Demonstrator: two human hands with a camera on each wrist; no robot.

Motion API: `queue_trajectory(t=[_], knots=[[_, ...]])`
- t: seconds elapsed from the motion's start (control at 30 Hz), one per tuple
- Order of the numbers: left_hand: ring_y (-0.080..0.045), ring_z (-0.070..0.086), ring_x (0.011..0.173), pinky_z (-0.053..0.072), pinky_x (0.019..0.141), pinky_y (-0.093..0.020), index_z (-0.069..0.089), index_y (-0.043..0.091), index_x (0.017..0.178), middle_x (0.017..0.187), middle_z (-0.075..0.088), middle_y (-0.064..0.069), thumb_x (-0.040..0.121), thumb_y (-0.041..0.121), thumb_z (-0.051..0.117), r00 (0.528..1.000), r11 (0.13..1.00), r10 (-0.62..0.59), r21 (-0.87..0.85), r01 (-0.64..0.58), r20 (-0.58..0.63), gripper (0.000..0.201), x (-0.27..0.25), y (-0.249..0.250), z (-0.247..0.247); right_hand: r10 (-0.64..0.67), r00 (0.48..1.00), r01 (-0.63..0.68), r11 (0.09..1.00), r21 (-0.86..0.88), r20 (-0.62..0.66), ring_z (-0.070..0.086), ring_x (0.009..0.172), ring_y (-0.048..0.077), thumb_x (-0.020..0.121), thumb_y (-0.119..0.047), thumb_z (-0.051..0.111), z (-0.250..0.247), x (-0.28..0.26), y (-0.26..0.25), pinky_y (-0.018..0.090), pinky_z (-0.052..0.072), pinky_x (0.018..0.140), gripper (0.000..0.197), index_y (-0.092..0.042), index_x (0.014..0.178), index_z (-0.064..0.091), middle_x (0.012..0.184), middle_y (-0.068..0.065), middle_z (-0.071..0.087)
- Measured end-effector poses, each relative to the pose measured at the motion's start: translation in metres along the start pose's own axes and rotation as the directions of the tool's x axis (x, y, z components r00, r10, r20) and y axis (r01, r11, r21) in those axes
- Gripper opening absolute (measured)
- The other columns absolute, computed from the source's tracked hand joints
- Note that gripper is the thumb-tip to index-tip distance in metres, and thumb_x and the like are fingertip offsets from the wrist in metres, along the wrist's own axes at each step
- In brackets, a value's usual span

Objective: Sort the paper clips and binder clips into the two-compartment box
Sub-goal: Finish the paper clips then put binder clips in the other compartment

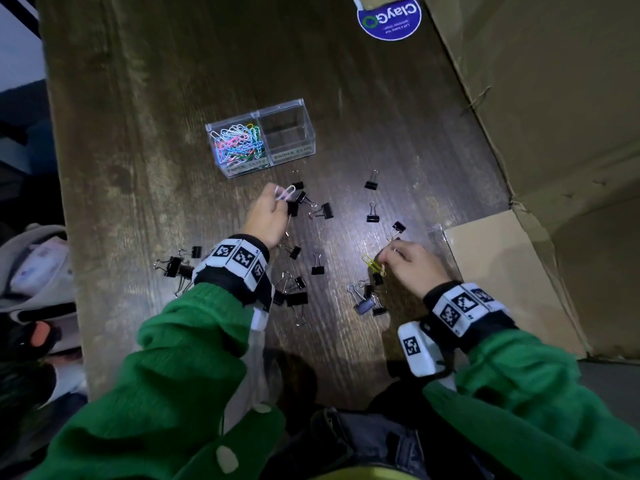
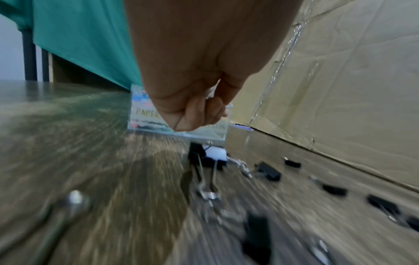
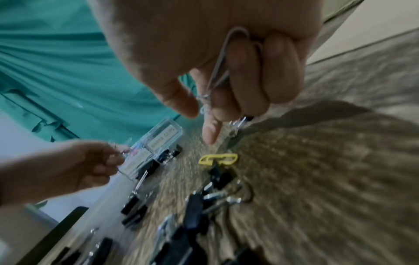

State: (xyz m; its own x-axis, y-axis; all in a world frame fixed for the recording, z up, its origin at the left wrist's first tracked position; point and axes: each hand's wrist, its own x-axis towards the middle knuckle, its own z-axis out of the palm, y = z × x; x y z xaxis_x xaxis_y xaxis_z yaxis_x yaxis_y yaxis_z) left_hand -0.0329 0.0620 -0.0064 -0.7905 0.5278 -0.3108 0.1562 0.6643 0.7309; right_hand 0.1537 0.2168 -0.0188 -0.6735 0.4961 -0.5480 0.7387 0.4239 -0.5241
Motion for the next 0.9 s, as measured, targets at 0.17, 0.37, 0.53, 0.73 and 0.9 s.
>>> queue_trajectory(t=[0.17,0.37,0.53,0.73,0.9], knots=[[-0.024,0.052,0.076,0.038,0.063,-0.029,0.045,-0.003,0.112,0.087,0.056,-0.007,0.099,0.015,0.032,0.982,0.969,0.054,0.245,-0.007,-0.183,0.026,0.027,0.015,-0.045,0.029,0.995,-0.056,0.956,-0.286,-0.1,0.06,0.082,0.028,0.086,-0.032,0.062,0.011,0.0,-0.02,0.026,0.037,0.063,0.019,-0.014,0.092,0.062,0.084,0.006,0.061],[-0.044,0.052,0.11,0.043,0.094,-0.05,0.044,-0.005,0.119,0.119,0.052,-0.03,0.091,0.002,0.038,0.977,0.836,0.087,0.548,0.034,-0.193,0.029,0.079,0.017,-0.079,0.016,1.0,-0.01,0.966,-0.26,0.023,0.057,0.073,0.026,0.088,-0.019,0.056,0.013,0.013,-0.036,0.029,0.04,0.061,0.016,-0.011,0.075,0.053,0.077,0.007,0.057],[-0.047,0.051,0.109,0.041,0.093,-0.05,0.044,-0.002,0.123,0.12,0.051,-0.03,0.086,-0.007,0.044,0.995,0.758,0.062,0.652,0.002,-0.074,0.038,0.094,0.004,-0.081,-0.108,0.994,0.1,0.963,-0.251,-0.02,0.047,0.057,0.018,0.089,-0.017,0.052,-0.007,0.024,-0.07,0.022,0.029,0.046,0.015,-0.013,0.074,0.05,0.06,-0.003,0.046],[-0.037,0.053,0.113,0.042,0.093,-0.044,0.048,0.008,0.128,0.121,0.055,-0.022,0.079,-0.015,0.041,0.972,0.891,0.156,0.449,-0.062,-0.175,0.054,0.067,-0.007,-0.091,-0.357,0.934,0.34,0.897,-0.284,-0.012,0.06,0.085,0.028,0.088,-0.021,0.055,-0.024,0.059,-0.158,0.029,0.046,0.074,0.005,-0.018,0.083,0.055,0.091,0.008,0.065],[-0.038,0.056,0.106,0.044,0.094,-0.042,0.059,0.003,0.114,0.112,0.059,-0.025,0.079,-0.009,0.047,0.96,0.945,0.107,0.325,-0.017,-0.259,0.039,0.024,-0.04,-0.083,-0.536,0.844,0.504,0.785,-0.36,0.012,0.061,0.103,0.034,0.088,-0.018,0.051,-0.012,0.098,-0.236,0.032,0.043,0.077,0.016,-0.013,0.101,0.059,0.109,0.015,0.065]])
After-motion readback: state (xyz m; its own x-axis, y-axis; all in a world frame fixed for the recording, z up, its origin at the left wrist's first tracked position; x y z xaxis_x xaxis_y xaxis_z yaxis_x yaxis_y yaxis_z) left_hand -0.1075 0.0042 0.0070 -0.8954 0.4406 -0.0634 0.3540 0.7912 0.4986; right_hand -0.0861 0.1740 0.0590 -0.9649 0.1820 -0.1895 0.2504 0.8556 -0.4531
